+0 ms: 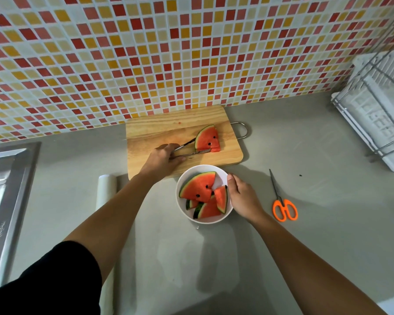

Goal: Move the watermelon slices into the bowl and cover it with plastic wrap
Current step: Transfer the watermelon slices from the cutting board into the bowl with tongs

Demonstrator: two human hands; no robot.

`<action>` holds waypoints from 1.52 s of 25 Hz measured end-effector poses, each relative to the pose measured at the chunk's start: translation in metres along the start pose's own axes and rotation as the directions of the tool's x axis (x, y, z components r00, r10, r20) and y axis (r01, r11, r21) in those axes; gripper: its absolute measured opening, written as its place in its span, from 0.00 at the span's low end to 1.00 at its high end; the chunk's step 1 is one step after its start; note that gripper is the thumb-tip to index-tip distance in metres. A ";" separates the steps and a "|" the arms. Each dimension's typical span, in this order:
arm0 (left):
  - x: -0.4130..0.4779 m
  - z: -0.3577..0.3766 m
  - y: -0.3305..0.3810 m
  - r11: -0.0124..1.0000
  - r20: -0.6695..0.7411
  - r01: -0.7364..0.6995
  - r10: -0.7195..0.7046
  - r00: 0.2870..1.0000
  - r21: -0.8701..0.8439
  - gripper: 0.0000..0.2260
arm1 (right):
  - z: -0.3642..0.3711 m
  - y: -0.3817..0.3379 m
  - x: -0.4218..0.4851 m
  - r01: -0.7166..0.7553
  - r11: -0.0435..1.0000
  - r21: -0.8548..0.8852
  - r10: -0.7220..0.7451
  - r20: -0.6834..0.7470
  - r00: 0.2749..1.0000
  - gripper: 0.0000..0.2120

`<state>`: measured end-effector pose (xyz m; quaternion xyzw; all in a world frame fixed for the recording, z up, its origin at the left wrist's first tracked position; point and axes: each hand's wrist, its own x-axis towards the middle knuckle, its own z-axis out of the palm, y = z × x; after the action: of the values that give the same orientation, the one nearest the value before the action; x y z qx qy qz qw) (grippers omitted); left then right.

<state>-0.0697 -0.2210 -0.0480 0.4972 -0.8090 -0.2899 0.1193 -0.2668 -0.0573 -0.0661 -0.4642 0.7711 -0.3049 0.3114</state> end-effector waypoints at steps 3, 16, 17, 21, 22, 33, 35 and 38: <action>0.003 -0.001 0.002 0.998 0.018 -0.024 0.023 1.000 0.060 0.23 | 0.001 0.001 0.000 -0.002 1.000 0.005 0.002 -0.005 1.000 0.16; 0.004 -0.001 0.008 1.000 0.028 -0.017 0.017 0.999 0.021 0.18 | 0.000 0.000 0.000 -0.003 1.000 0.015 0.003 -0.003 1.000 0.16; 0.004 -0.002 0.009 1.000 0.028 -0.014 0.014 1.000 0.013 0.17 | 0.000 0.000 0.000 -0.006 1.000 0.014 0.006 -0.002 1.000 0.16; 0.003 -0.004 0.013 1.000 0.018 -0.010 0.010 1.000 -0.022 0.15 | 0.000 0.000 0.001 -0.007 1.000 0.008 0.007 0.000 1.000 0.16; 0.002 -0.005 0.014 0.999 0.013 -0.003 0.003 1.000 -0.035 0.15 | 0.001 0.000 0.001 -0.006 1.000 0.000 0.006 -0.002 1.000 0.16; -0.007 -0.006 0.008 0.843 0.055 0.209 -0.210 0.976 -0.496 0.14 | -0.002 -0.003 0.000 0.004 1.000 -0.001 -0.004 0.011 1.000 0.17; -0.010 -0.009 0.003 0.810 0.071 0.233 -0.232 0.970 -0.538 0.14 | -0.003 -0.004 -0.001 0.006 1.000 0.000 -0.006 0.008 1.000 0.16; -0.013 -0.019 -0.003 0.831 0.057 0.204 -0.204 0.977 -0.517 0.11 | -0.003 -0.004 -0.001 0.005 1.000 -0.002 -0.005 0.010 1.000 0.16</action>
<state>-0.0524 -0.2167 -0.0335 0.5300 -0.6428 -0.5085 0.2178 -0.2662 -0.0570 -0.0610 -0.4680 0.7687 -0.3026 0.3139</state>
